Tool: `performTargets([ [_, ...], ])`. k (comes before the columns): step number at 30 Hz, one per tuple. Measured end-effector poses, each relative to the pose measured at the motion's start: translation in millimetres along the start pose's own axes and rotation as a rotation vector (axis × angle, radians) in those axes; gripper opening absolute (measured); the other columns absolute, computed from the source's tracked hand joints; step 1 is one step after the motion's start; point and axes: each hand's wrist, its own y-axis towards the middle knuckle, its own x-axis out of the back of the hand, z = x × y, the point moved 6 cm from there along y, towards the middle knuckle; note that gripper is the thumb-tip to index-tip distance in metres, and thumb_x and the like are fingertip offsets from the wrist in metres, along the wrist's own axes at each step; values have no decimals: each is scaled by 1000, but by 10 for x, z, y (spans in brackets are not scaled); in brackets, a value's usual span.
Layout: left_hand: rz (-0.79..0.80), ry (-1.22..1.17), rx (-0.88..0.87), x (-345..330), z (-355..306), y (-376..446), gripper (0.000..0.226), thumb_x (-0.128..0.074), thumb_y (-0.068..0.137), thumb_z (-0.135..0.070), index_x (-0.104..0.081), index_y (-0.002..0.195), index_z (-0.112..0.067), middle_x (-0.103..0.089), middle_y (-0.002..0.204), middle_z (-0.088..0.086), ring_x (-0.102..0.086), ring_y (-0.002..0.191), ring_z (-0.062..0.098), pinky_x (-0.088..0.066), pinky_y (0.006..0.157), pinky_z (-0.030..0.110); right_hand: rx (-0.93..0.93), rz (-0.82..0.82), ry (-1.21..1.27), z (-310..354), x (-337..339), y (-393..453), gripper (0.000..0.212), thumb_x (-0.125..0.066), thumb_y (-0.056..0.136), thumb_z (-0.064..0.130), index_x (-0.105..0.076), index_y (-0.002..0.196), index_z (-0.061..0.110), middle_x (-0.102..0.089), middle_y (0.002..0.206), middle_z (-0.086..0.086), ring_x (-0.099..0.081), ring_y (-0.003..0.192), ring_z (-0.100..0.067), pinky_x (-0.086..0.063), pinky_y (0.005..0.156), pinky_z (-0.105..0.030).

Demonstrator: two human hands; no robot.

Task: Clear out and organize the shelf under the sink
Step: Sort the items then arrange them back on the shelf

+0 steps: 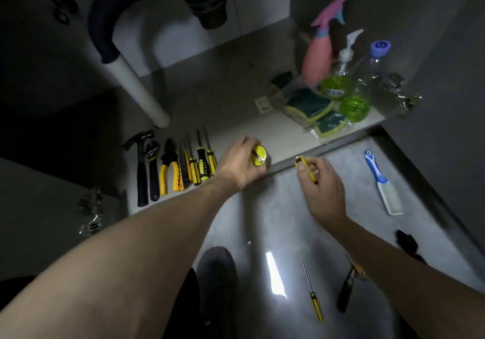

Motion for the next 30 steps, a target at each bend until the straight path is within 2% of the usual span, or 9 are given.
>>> performTargets([
  [4,-45,-49,128,179,403,400,52,-73,84,-35,-58,131,-16,-54,133,12,-50,126,30,-39,99,29,36,134,-89,339,-484,421,50,-58,87,61,-59,123,27,-53,112,4,-59,99,-20,-50,84,-39],
  [7,-56,-26,119,175,555,630,47,-73,86,-34,-62,128,-15,-61,129,11,-55,122,28,-44,96,30,87,191,-166,441,-830,643,55,-70,84,51,-56,131,26,-48,121,2,-56,110,-21,-47,88,-33],
  [10,-12,-19,96,92,622,797,38,-73,86,-32,-66,119,-16,-66,122,11,-60,115,30,-50,91,36,142,254,-283,418,-1087,729,60,-73,84,41,-53,137,21,-50,128,-2,-48,121,-24,-42,97,-33],
  [14,-17,-48,66,44,667,914,37,-76,85,-29,-67,118,-14,-64,120,12,-59,111,30,-48,88,35,255,265,-309,379,-1181,660,63,-75,83,31,-51,139,14,-54,134,-4,-45,121,-28,-42,100,-37],
  [18,-35,-47,101,33,716,977,46,-79,83,-23,-64,125,-13,-62,126,11,-58,115,29,-47,92,36,248,175,-255,290,-1075,626,73,-79,79,38,-47,140,13,-53,132,-5,-45,120,-25,-46,97,-38],
  [23,-40,-51,100,37,711,965,46,-77,83,-18,-64,127,-14,-62,127,11,-57,117,29,-48,95,38,227,156,-253,254,-1068,613,60,-79,80,42,-57,130,18,-55,121,0,-46,111,-18,-48,92,-39],
  [26,-57,-49,116,48,722,905,45,-71,83,-8,-64,127,-14,-61,127,12,-55,120,30,-47,97,36,231,199,-231,301,-1140,671,60,-79,80,37,-58,133,17,-58,125,-1,-47,113,-21,-46,95,-40],
  [30,-91,-56,113,106,740,711,53,-58,82,4,-60,132,-12,-55,134,16,-50,127,34,-42,105,34,221,224,-186,282,-1100,609,67,-77,82,33,-50,141,17,-56,133,0,-46,118,-20,-44,95,-33],
])
